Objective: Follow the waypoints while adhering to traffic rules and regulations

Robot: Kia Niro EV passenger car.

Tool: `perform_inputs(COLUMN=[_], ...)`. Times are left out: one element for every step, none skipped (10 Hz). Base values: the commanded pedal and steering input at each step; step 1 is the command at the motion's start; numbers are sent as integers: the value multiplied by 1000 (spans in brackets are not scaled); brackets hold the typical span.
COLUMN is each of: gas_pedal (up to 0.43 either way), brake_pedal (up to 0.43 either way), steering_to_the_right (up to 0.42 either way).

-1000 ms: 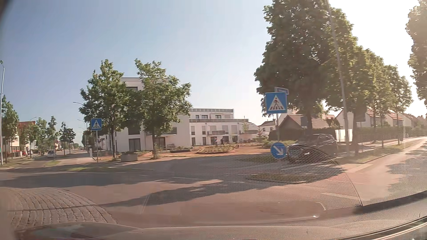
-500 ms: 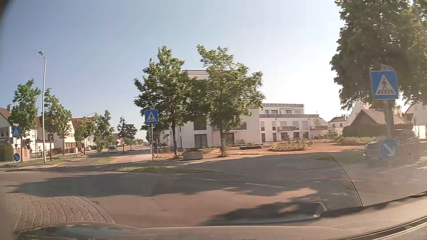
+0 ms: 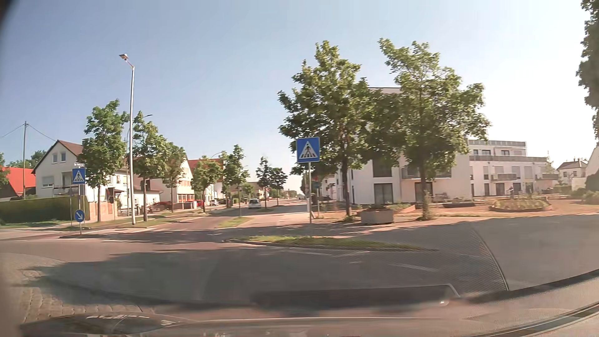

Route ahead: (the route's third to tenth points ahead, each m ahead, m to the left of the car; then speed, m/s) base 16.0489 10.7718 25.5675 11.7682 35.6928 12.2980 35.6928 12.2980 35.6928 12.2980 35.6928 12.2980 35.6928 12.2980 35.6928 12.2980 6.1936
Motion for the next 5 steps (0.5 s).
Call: perform_inputs(gas_pedal=[209, 220, 220, 220, 220], brake_pedal=[12, 12, 12, 12, 12], steering_to_the_right=[-332, -310, -291, -273, -249])
